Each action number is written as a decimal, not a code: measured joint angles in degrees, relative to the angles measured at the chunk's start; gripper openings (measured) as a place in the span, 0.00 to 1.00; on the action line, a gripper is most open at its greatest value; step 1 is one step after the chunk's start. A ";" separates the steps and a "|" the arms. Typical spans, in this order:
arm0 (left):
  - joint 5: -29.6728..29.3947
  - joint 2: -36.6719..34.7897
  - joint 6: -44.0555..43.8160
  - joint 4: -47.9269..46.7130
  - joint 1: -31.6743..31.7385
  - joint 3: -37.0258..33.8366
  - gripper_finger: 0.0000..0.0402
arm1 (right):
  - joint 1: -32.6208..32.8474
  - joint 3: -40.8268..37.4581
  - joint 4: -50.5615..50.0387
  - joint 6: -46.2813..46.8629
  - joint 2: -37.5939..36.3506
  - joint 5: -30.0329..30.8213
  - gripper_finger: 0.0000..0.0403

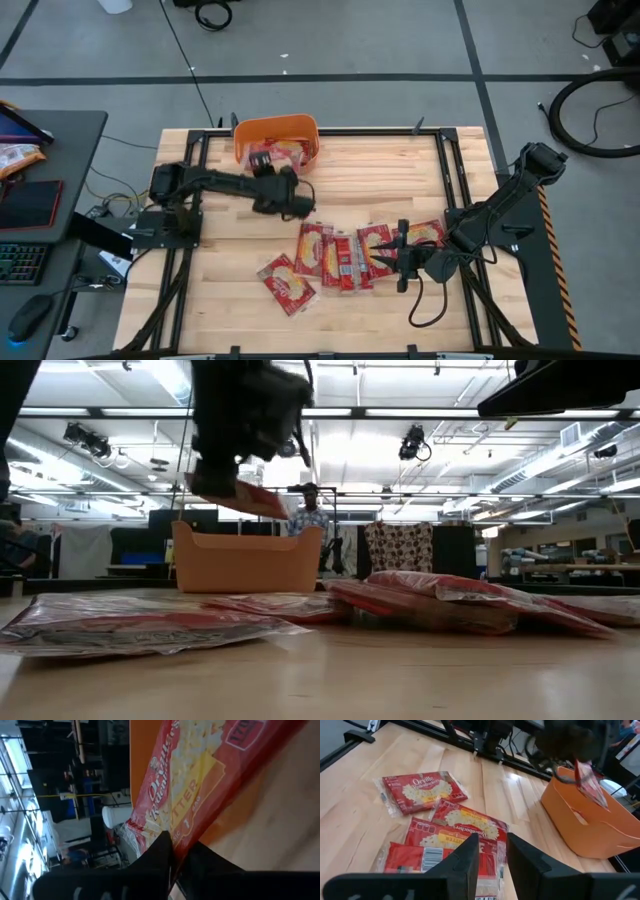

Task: Sort popcorn bags into baskets
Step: Put the red popcorn bag into the orange bin

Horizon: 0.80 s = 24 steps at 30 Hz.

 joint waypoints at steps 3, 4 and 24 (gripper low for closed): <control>-0.19 0.02 5.13 6.34 4.76 -1.70 0.08 | 0.00 0.00 0.01 -0.07 0.00 0.18 0.25; -0.18 0.02 6.52 8.74 6.25 -2.32 0.08 | 0.00 0.00 0.01 -0.05 0.00 0.18 0.25; 20.49 -0.17 16.96 20.08 -1.01 -3.15 0.46 | 0.00 0.00 -0.01 0.41 0.00 0.13 0.25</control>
